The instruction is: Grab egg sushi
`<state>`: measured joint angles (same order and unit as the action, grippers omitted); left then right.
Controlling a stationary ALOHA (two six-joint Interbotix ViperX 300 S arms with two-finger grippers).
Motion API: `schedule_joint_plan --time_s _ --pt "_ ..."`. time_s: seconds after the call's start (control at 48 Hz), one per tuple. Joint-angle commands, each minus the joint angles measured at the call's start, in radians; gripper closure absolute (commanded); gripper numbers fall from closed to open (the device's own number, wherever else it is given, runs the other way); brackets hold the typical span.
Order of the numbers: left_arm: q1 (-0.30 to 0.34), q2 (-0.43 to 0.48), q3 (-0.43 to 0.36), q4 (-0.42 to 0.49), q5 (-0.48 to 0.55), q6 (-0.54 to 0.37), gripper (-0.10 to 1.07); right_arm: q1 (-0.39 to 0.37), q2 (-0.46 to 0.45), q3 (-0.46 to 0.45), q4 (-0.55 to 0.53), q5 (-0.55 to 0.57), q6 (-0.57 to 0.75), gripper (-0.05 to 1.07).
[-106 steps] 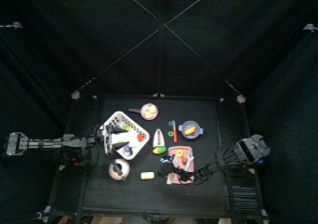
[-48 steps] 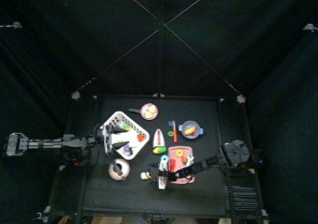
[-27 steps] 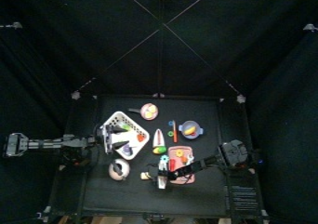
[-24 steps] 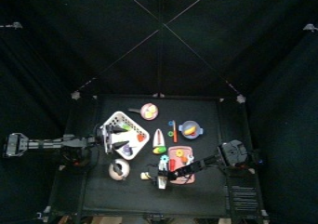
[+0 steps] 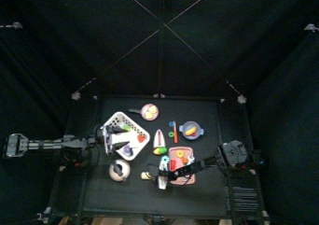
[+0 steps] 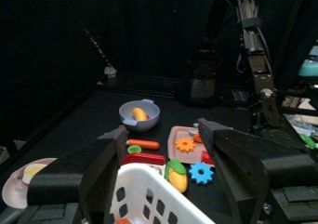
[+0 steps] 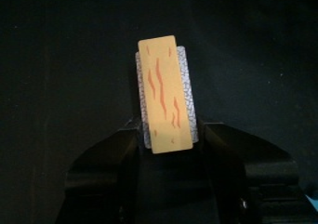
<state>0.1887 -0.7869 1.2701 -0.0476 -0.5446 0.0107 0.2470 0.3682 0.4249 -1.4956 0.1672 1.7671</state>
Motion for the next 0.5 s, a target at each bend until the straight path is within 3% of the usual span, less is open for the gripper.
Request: schedule_joint_plan --time_s 0.0,0.146,0.479 --pt "0.002 0.002 -0.011 -0.002 -0.005 -0.002 0.02 -0.009 -0.074 0.002 0.002 -0.002 0.003 0.5" --pt "0.002 0.002 -0.011 -0.002 -0.003 -0.002 0.02 -0.006 -0.117 0.025 0.002 0.003 0.006 0.51" --pt "0.002 0.002 -0.009 -0.009 -0.003 -0.002 0.02 -0.008 -0.118 0.026 -0.003 0.006 0.006 0.51"
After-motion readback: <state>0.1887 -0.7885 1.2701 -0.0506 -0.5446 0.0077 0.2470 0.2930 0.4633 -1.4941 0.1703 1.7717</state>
